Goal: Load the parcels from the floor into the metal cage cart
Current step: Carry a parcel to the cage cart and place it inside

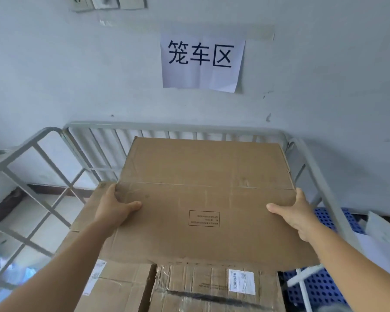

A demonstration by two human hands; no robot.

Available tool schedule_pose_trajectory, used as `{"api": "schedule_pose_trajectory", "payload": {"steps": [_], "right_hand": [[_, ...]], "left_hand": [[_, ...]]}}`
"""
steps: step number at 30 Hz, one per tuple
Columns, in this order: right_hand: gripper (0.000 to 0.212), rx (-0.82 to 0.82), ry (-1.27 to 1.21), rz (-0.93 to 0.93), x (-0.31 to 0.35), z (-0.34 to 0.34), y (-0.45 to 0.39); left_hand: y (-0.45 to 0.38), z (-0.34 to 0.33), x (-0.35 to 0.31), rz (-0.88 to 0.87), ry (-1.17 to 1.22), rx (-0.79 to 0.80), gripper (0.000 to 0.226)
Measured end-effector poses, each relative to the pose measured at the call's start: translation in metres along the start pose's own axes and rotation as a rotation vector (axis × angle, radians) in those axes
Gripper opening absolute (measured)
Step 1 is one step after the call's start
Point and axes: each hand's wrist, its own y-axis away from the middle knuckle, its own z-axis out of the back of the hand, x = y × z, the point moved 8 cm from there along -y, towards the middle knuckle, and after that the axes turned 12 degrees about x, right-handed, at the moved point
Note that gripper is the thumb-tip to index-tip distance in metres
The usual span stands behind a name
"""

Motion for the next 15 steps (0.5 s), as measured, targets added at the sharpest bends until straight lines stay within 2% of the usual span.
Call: {"api": "schedule_pose_trajectory", "payload": {"steps": [3,5,10,15], "right_hand": [[0.114,-0.02,-0.023,-0.041,-0.008,-0.003,-0.017],[0.112,-0.022,-0.032,-0.069,-0.013,-0.007,-0.029],[0.109,-0.028,-0.026,-0.134,-0.03,-0.011,-0.069],[0.106,-0.012,-0.017,-0.182,-0.051,-0.019,-0.131]], "left_hand": [[-0.039,-0.016,0.001,-0.011,-0.055,0.072,0.093],[-0.063,-0.027,0.006,0.002,-0.028,0.1,0.095],[-0.117,-0.063,0.014,0.013,-0.009,0.152,0.08],[-0.17,-0.101,0.038,0.07,-0.023,0.182,0.087]]}}
